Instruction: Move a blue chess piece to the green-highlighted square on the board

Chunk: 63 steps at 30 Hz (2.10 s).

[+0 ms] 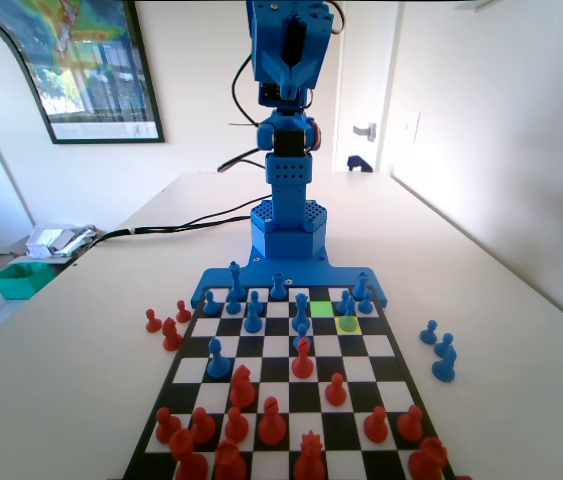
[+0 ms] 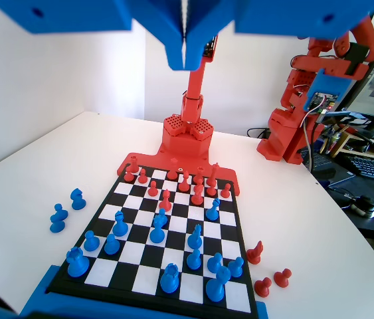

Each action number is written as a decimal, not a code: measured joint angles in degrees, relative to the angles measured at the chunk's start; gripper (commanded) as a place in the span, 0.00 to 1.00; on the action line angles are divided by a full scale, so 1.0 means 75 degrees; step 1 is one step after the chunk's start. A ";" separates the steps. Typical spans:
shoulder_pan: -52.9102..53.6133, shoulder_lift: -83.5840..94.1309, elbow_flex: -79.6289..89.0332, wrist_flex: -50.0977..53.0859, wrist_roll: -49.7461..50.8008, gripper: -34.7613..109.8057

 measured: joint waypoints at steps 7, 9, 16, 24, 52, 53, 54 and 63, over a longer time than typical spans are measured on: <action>0.0000 0.0000 0.0000 0.0000 0.0000 0.25; 0.0000 0.0000 0.0000 0.0000 0.0000 0.25; 0.0000 0.0000 0.0000 0.0000 0.0000 0.25; -0.0070 0.0000 0.0000 0.0000 0.0000 0.25; -0.0188 0.0000 0.0000 0.0047 0.0000 0.25; -0.0188 0.0000 0.0000 0.0117 0.0000 0.25; -0.0188 0.0000 0.0000 0.0188 0.0000 0.25; -0.0645 -0.0984 -0.1687 0.1137 0.0574 0.25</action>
